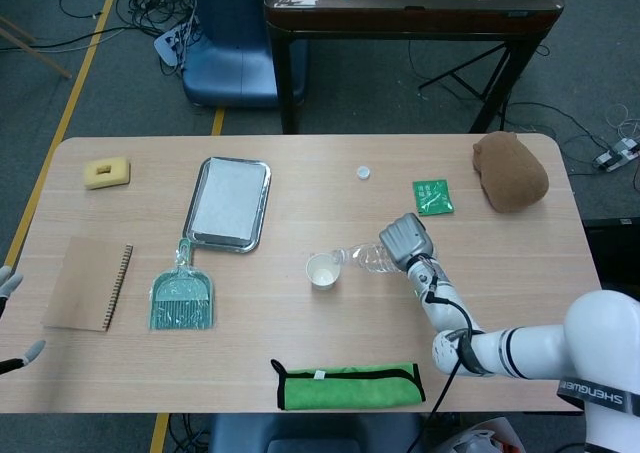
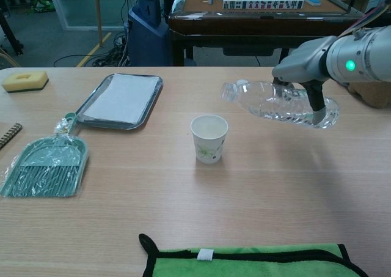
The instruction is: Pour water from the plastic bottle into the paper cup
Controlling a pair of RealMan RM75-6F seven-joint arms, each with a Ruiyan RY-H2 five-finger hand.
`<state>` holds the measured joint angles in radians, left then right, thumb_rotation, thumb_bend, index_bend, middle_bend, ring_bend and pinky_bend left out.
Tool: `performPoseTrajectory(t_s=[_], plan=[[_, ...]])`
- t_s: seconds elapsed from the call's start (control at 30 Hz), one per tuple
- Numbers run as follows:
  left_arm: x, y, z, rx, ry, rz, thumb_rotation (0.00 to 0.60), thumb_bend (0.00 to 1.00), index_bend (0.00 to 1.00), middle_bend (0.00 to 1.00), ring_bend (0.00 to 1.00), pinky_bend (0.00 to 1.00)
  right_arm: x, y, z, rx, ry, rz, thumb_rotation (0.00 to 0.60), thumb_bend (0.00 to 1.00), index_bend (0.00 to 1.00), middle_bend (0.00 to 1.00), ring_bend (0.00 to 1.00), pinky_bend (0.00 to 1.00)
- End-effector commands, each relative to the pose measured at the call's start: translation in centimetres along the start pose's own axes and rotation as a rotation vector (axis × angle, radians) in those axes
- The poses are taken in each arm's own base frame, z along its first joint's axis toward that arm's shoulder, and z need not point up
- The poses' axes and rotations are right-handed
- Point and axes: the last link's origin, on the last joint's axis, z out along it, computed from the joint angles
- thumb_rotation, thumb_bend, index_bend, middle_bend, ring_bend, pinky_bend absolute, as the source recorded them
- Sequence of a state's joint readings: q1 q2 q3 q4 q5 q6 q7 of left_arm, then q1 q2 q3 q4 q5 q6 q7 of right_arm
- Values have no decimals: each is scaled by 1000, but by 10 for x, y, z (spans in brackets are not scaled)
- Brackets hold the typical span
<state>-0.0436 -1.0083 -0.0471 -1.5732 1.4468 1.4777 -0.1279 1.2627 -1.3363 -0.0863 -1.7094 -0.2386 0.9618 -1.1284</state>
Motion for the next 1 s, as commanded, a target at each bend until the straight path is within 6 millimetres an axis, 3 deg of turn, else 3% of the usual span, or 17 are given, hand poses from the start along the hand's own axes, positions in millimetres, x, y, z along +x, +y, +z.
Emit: performPoseTrajectory(t_s=[0.03,1.0], plan=[[0,0,0,0,1,0,600,154,0,0,40,348,0,2,0,-11,-11,-22,600,261,620,636,508,448],[2,0,0,1,4,-5,600,154,0,0,40,348,16,-7,5,-64,-27,-161,600,264,621,638,510,449]])
